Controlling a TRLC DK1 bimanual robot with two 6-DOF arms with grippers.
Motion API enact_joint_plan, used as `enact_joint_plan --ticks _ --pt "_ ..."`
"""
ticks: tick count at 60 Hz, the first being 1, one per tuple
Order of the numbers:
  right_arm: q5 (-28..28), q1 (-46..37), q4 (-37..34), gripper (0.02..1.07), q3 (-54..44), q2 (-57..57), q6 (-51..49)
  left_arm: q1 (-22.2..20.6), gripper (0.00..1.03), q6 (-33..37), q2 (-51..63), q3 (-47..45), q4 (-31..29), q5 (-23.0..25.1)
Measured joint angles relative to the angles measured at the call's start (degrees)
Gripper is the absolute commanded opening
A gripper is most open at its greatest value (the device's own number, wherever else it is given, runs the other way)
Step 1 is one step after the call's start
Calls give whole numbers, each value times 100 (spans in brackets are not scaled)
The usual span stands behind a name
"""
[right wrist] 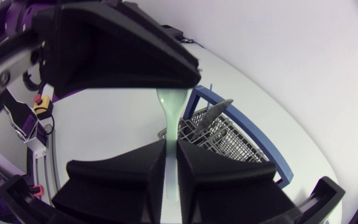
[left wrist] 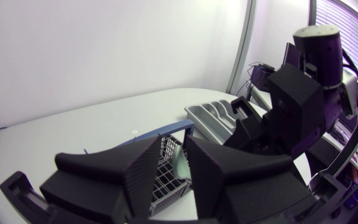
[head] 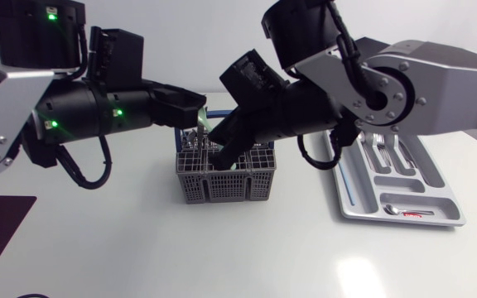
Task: Unload the cutlery basket into the drawer organizer.
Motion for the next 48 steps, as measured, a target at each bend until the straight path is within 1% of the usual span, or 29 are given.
enact_joint_plan --ticks 7,12,15,23,32,40,42,48 --pt "-289 -289 -133 10 -184 -142 -210 468 75 2 -55 92 7 247" --pt "-492 -584 -306 10 -348 -291 -435 754 75 26 -127 103 59 350" --pt "-713 -811 -450 10 -466 -415 -627 909 75 63 -160 103 160 400" --pt "-1222 -1436 -949 10 -713 -778 -1246 1174 74 275 -197 37 426 538" --pt "-1799 -2470 -1506 10 -874 -1040 -2131 1248 74 597 -195 -319 748 551" --pt "-2258 -3602 -2339 11 -1014 -1110 -3469 1248 74 844 -188 -649 927 597" --pt "-2323 -3908 -2575 11 -1032 -1108 -3849 1248 74 914 -188 -695 953 597" --pt "-2363 -4728 -2983 11 -1069 -1080 -4870 1248 74 1003 -146 -780 1043 599"
